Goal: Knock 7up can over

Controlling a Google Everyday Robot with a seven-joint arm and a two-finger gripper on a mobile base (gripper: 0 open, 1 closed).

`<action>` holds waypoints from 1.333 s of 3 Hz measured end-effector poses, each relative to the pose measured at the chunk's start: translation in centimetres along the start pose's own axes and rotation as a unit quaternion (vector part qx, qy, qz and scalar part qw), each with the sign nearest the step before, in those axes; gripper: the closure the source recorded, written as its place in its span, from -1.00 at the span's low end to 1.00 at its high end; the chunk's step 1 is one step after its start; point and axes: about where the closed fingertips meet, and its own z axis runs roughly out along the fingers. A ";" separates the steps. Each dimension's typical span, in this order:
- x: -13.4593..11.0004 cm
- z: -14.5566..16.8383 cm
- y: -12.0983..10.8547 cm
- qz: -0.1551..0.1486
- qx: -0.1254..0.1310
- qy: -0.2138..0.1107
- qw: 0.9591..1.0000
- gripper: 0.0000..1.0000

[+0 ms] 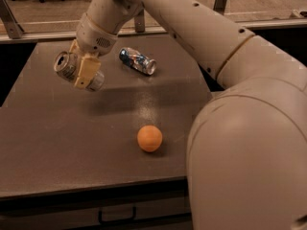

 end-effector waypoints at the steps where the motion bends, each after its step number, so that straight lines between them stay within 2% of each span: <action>1: 0.2 0.7 2.1 -0.016 -0.054 0.058 0.997 0.66; 2: 0.1 1.6 3.6 -0.016 -0.075 0.103 0.992 0.20; 3: 0.3 1.9 4.7 -0.003 -0.058 0.135 0.989 -0.27; 4: 0.3 2.9 5.7 0.016 -0.037 0.138 0.990 -0.77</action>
Offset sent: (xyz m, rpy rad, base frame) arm -0.0560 -0.0150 -0.0317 -0.3838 -0.0174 0.0872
